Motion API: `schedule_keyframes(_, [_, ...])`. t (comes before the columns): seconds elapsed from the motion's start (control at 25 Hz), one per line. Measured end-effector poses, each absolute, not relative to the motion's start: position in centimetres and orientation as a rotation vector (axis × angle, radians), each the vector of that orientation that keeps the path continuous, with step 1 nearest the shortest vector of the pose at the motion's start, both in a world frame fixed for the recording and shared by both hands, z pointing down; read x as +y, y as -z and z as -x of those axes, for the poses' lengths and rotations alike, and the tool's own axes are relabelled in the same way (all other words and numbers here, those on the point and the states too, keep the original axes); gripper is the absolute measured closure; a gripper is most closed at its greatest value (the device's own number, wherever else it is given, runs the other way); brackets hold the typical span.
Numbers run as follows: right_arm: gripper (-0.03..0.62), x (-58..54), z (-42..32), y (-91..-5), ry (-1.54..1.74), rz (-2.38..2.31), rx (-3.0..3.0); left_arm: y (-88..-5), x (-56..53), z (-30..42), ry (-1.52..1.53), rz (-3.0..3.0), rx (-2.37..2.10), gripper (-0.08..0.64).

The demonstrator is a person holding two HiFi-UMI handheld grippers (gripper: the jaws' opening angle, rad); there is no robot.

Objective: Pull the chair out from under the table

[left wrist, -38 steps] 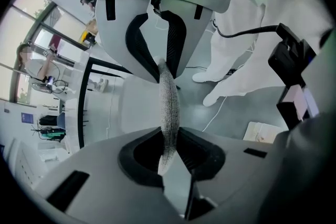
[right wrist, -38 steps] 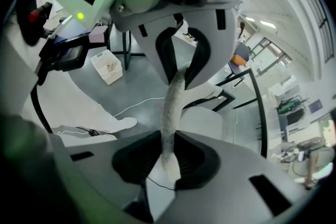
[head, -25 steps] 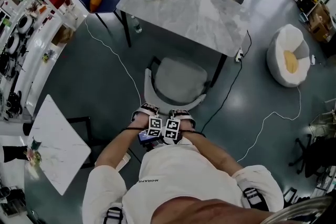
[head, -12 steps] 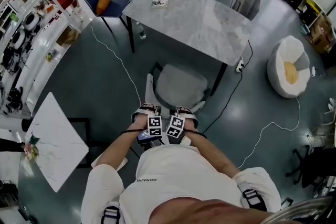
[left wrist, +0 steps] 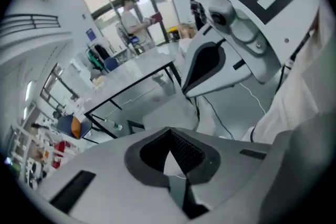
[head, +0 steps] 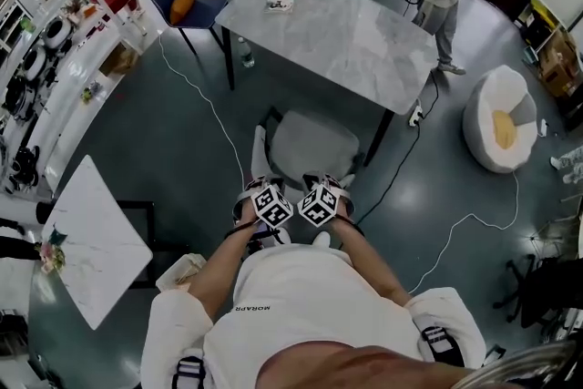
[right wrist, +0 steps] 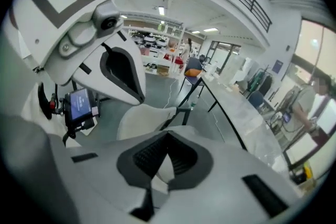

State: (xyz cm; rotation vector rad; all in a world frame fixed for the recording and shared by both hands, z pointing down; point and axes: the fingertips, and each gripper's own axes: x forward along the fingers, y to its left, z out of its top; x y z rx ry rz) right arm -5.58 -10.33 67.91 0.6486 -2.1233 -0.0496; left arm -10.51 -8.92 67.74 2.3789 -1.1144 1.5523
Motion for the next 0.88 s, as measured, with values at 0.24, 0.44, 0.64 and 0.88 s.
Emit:
schedule_keyframes(0.24, [0.580,-11.7,5.2,-65.3,-0.082,-0.799,-2.206,-65.2,-10.7,9.9,-1.299,-2.336,-1.268,0.557])
schedule_keyframes(0.44, [0.580,-13.3,4.5,-62.3,-0.228,-0.963,-2.296,-62.7,-12.4,9.5,-1.073,-2.296,-1.391,0.557])
schedule_keyframes(0.64, [0.580,-15.2,3.8,-57.7,-0.316,-1.117,-2.395,-58.8,-13.9,10.0,-0.797,-2.247,-1.530,0.557])
schedule_keyframes(0.88, [0.580,-17.1,2.7,-52.0,-0.345,-1.243,-2.489,-52.8,-15.4,10.3,-0.525,-2.221,-1.663,0.557])
